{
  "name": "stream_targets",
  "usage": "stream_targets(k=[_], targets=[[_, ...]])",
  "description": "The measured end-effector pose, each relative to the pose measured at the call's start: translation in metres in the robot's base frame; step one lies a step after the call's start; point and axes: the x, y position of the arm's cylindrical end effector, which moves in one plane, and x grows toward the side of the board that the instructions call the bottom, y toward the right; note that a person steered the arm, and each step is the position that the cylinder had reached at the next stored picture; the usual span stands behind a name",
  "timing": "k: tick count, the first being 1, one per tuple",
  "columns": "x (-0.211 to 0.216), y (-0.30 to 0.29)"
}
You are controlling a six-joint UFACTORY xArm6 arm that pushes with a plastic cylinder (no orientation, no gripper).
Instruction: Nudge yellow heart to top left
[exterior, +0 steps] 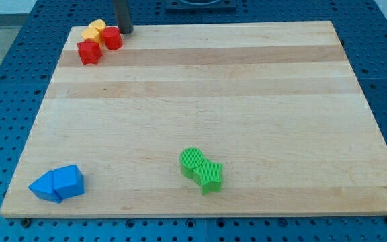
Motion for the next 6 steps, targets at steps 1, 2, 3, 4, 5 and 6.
stream_targets(k=[1, 2, 3, 4, 5, 6], targets=[[0.004, -0.016], [0.004, -0.024], [0.004, -0.025], [0.004, -0.029], [0.004, -0.03], [0.003, -0.009]])
